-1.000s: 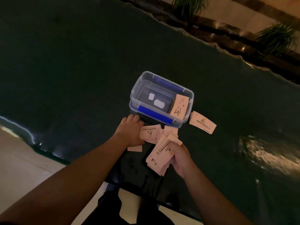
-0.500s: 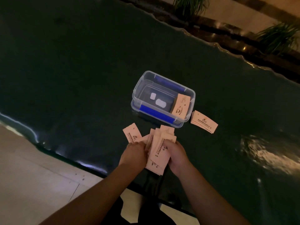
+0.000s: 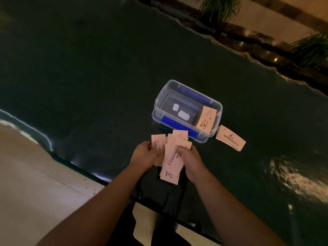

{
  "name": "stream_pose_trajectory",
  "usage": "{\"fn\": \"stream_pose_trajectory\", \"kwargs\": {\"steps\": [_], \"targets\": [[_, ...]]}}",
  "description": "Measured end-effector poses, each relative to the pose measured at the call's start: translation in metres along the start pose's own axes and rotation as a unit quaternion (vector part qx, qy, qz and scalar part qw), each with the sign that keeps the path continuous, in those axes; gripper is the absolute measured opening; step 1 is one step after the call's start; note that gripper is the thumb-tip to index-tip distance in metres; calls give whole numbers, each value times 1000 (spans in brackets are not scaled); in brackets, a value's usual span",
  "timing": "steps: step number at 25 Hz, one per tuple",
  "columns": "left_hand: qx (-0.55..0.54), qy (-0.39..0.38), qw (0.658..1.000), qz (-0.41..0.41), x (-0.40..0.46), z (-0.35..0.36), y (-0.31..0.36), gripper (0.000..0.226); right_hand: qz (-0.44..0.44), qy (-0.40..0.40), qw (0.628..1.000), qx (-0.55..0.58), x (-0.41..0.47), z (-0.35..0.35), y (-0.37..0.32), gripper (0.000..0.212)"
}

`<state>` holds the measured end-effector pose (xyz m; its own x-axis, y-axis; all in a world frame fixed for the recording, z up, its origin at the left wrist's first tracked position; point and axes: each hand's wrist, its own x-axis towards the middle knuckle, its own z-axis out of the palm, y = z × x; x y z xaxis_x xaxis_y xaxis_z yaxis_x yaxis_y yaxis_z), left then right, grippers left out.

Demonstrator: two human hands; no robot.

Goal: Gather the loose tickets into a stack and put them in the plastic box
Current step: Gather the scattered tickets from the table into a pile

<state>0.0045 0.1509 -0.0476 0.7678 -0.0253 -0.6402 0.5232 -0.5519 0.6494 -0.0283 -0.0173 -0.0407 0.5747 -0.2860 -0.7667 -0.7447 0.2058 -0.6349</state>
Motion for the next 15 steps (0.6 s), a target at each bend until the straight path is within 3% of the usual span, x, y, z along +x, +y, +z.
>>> {"fn": "stream_pose_trajectory", "kwargs": {"steps": [4, 7, 15], "targets": [[49, -64, 996, -22, 6, 1, 16, 30, 3, 17, 1000, -8, 0, 12, -6, 39], [64, -70, 995, -16, 8, 5, 21, 19, 19, 33, 999, -9, 0, 18, -7, 37], [-103, -135, 979, -110, 7, 10, 28, 61, 5, 3, 1000, -14, -4, 27, -6, 59]]}}
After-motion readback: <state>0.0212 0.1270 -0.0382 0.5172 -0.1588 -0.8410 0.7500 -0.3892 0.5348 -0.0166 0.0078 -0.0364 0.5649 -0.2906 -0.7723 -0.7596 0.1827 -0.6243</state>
